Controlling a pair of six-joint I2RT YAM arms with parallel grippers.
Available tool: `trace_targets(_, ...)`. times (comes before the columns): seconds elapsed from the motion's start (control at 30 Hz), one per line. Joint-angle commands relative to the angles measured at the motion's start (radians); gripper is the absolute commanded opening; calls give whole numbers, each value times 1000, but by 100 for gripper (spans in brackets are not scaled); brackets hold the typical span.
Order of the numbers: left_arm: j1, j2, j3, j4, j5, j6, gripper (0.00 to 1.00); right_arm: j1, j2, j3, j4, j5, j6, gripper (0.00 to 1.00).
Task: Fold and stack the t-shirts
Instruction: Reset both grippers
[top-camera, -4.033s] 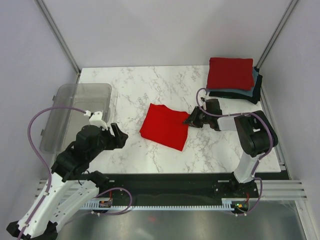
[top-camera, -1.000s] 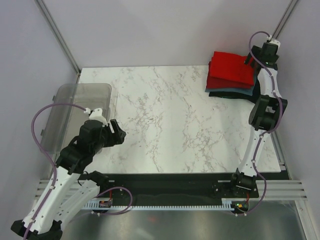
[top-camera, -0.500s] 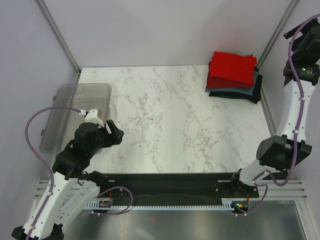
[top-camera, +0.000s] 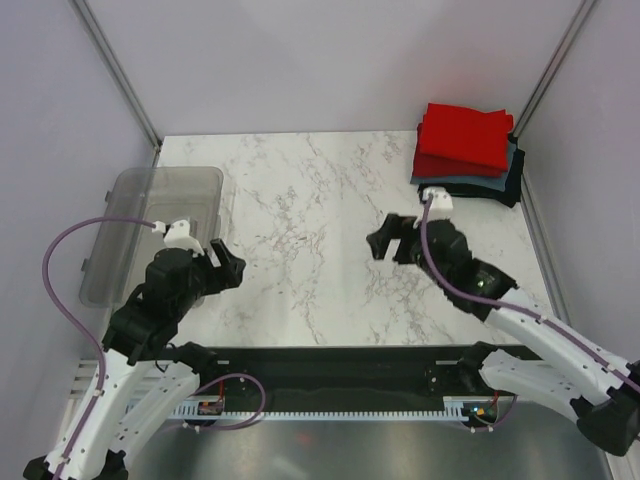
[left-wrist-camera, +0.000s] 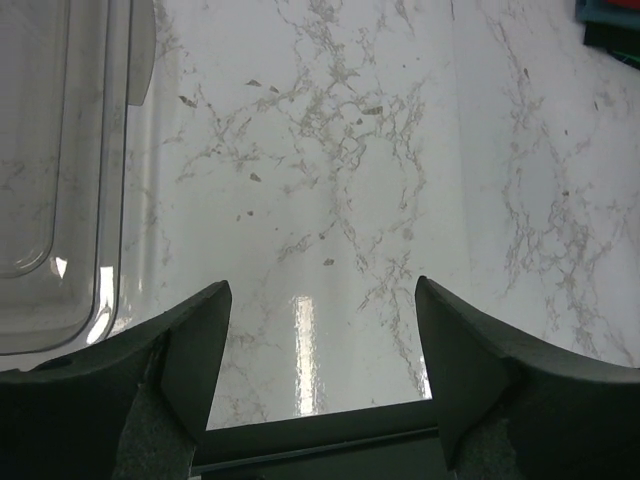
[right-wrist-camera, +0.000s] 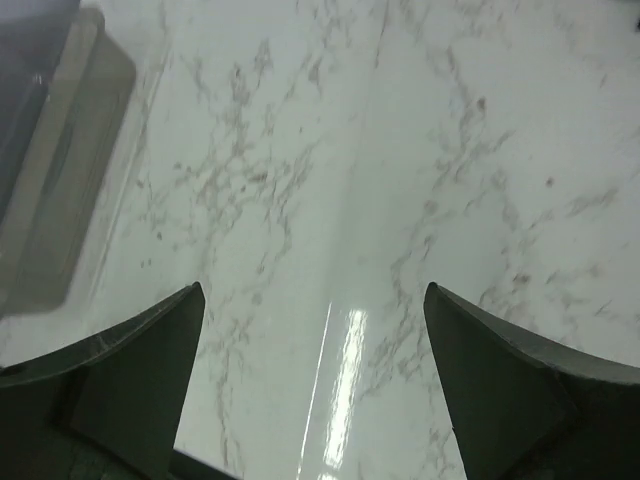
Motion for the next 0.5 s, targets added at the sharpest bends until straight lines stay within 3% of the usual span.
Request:
trace_targets(0.0,5,-11,-23,80,-128,3,86,232,-105,-181,44,177,137,98)
trace_targets(0.13,5,-36,-95,221,-218,87,93,495,-150,-306,34,364,278,98)
trace_targets(0.27,5,-57,-248,436,-369,164,90,699,-136,-367,53,514,384,98)
trace_targets(0.3,3,-56,-332,496,-395,255,90,766,-124,-387,82,566,392,98)
trace_targets(0.37,5,-47,-417,707,-400,352,90,825,-75,-403,121,613,407,98)
trace_targets(0.43,5,-36,-546,874,-399,437,97,885,-21,-409,136,668,429,98)
trace_targets(0.47,6,-30,-592,1050,-403,457,100,900,-6,-409,145,689,438,98)
